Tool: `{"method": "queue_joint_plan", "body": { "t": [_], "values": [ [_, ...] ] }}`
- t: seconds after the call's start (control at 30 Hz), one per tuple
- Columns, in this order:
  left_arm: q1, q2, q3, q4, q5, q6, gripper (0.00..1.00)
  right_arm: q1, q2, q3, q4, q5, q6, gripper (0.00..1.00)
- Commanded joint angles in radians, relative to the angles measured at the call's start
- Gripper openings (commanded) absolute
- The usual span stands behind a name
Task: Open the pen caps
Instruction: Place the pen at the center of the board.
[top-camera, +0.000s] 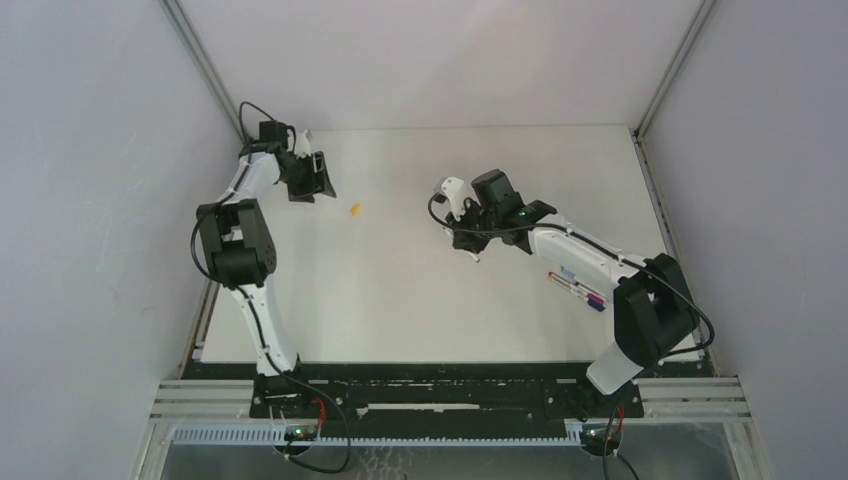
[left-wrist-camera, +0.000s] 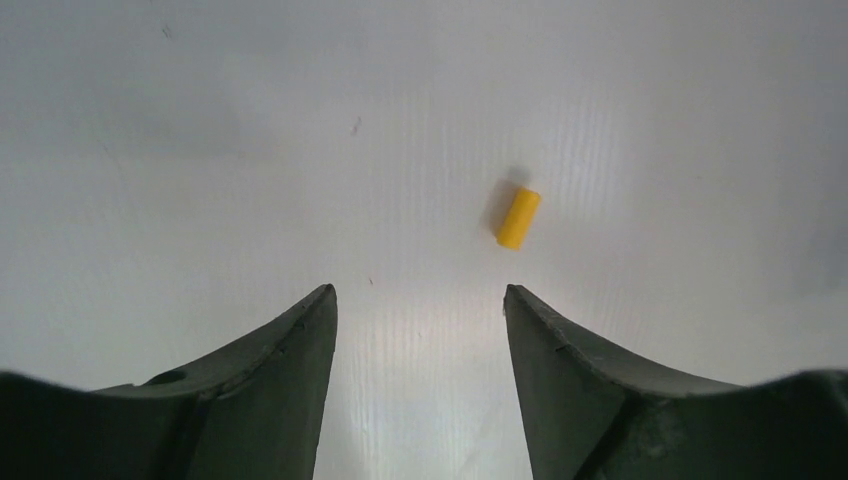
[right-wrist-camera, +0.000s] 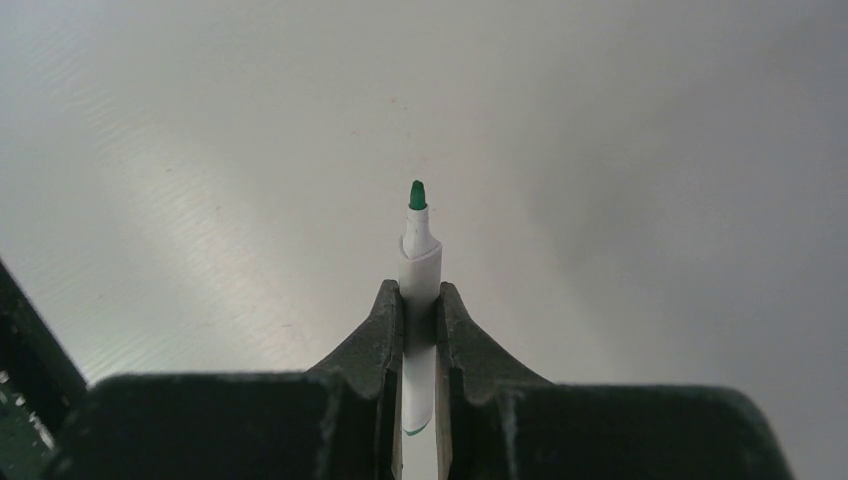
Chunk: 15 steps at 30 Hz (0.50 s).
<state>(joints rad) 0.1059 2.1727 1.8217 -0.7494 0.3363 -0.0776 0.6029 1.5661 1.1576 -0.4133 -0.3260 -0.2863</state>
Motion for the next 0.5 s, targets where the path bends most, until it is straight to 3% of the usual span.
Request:
{"method": "queue_joint_plan", "body": {
  "t": [0.0,0.07,0.13,0.27,0.33,0.47],
  "values": [
    [0.005,-0.187,-0.094,0.066,0.029,0.046,0.68,-0.005,0.061,0.123,-0.025,0.144,0.011,0.00],
    [0.006,-0.237,-0.138,0.070,0.026,0.063,0.69,-0.022,0.106,0.175,-0.060,0.173,-0.009,0.00],
    [0.006,-0.292,-0.190,0.080,0.025,0.077,0.87,-0.037,0.161,0.224,-0.092,0.199,-0.038,0.00],
    [0.007,-0.417,-0.306,0.100,0.021,0.102,0.90,-0.070,0.272,0.342,-0.159,0.231,-0.101,0.00],
    [0.008,-0.476,-0.357,0.107,0.026,0.115,0.99,-0.085,0.335,0.415,-0.200,0.249,-0.137,0.00],
    [0.011,-0.587,-0.444,0.108,0.017,0.153,1.00,-0.106,0.466,0.573,-0.289,0.295,-0.217,0.00]
  ]
}}
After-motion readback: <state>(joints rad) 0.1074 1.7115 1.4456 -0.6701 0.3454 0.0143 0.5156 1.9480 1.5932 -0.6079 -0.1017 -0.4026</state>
